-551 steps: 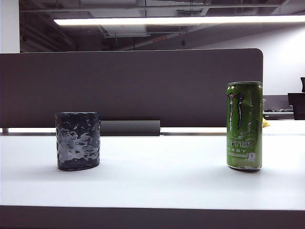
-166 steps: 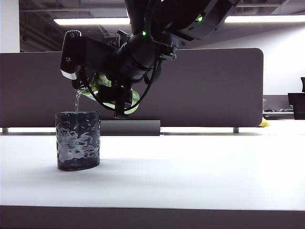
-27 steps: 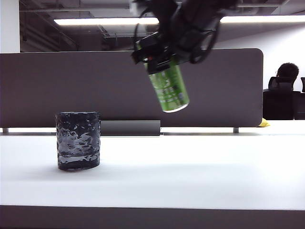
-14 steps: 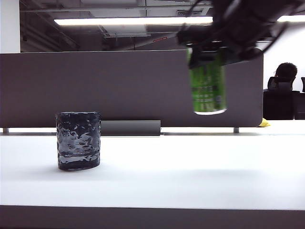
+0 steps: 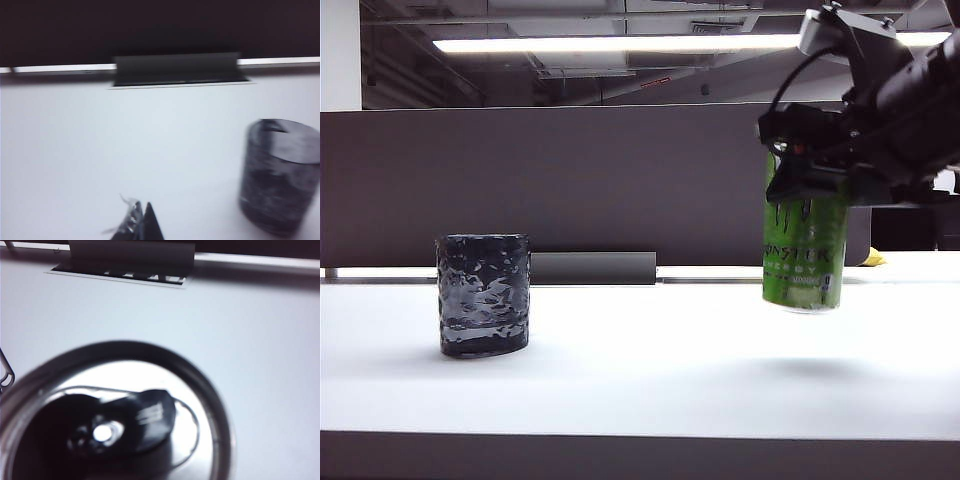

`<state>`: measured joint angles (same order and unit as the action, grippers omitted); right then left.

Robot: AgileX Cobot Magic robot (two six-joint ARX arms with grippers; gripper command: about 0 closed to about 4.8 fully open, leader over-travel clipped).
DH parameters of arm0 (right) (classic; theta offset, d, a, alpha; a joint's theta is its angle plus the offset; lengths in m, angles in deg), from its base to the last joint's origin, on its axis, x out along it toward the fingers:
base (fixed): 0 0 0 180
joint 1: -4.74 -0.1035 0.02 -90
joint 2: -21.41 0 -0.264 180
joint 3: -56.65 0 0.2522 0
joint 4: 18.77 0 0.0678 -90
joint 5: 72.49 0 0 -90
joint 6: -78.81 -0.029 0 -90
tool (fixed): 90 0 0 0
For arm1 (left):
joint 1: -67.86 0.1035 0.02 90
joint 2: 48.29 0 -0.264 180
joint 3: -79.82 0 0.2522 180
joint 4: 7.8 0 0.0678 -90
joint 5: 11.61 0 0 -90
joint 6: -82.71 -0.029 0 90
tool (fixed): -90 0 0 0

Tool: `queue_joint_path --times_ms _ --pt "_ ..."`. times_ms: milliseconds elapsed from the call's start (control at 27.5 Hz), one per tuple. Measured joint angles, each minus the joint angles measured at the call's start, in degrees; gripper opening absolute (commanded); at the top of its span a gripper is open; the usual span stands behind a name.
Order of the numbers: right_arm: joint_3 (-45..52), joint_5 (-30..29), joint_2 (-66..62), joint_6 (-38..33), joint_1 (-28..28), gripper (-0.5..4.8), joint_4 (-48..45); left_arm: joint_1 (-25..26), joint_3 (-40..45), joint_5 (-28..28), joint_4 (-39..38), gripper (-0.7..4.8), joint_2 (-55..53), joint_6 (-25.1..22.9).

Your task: Pick up the metal can, pour some water into the cup, then place the can back on the table.

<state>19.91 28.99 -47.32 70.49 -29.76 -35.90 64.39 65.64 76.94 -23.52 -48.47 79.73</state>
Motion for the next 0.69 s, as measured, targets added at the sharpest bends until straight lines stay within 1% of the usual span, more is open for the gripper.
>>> queue_joint_path --times_ms 109,182,691 --pt "1.27 0.09 -0.02 -0.44 0.04 2.06 -2.62 3.69 0.0 -0.04 0.0 -0.05 0.0 0.02" --pt "1.29 0.09 -0.02 -0.48 0.24 2.06 -2.8 5.22 0.0 0.17 0.0 -0.05 0.0 0.0" --pt "1.86 0.26 -5.42 -0.7 0.7 2.06 -4.46 5.27 0.0 0.17 0.0 -0.05 0.0 0.0"
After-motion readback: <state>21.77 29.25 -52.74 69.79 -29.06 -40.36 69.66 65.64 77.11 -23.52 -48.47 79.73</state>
